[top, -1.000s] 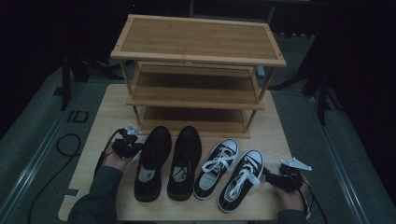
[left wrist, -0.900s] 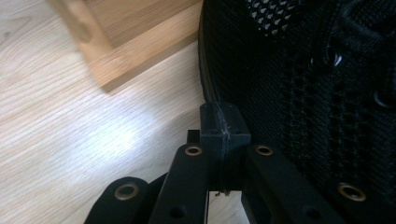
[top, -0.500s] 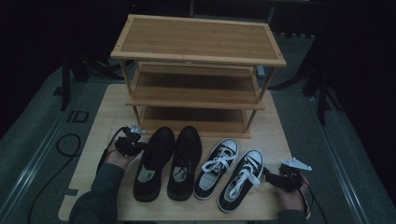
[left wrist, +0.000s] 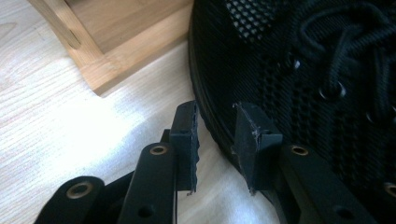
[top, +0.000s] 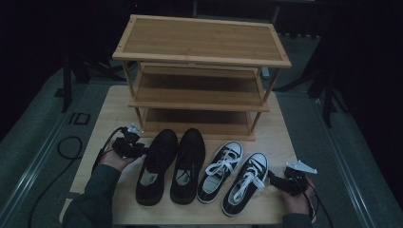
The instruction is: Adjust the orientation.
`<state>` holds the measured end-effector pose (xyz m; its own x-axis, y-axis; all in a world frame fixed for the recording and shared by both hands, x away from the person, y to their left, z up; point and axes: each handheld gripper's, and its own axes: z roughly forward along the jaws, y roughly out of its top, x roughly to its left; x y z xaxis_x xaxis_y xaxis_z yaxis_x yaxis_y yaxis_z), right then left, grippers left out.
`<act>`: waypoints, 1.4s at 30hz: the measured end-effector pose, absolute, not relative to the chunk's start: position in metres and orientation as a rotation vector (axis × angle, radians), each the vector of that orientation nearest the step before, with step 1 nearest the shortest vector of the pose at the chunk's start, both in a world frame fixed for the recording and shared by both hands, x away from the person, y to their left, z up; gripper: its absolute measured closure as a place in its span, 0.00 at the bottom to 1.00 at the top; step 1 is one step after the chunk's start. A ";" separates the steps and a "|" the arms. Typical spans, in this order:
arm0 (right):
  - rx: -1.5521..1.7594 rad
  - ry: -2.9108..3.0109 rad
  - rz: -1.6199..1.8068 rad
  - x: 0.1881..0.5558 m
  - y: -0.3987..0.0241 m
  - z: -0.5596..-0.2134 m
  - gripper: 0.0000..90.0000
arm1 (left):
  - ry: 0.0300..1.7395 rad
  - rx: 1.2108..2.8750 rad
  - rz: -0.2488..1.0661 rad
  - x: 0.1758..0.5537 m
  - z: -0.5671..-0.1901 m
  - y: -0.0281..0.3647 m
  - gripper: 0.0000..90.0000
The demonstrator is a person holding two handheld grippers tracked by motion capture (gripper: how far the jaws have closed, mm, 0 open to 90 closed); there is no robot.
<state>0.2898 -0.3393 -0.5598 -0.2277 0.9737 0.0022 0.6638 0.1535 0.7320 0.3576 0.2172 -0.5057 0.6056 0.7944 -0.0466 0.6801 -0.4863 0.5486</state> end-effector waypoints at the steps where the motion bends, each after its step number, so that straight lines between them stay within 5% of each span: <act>1: 1.555 1.957 0.854 0.290 -0.339 -0.560 0.23 | 1.157 2.311 0.279 0.358 -0.505 0.217 0.76; 21: 1.554 1.957 0.854 0.289 -0.339 -0.560 0.23 | 1.152 2.422 0.119 0.355 -0.481 0.223 0.68; 42: 1.555 1.957 0.855 0.289 -0.339 -0.560 0.23 | 1.048 2.430 0.135 0.332 -0.434 0.207 0.57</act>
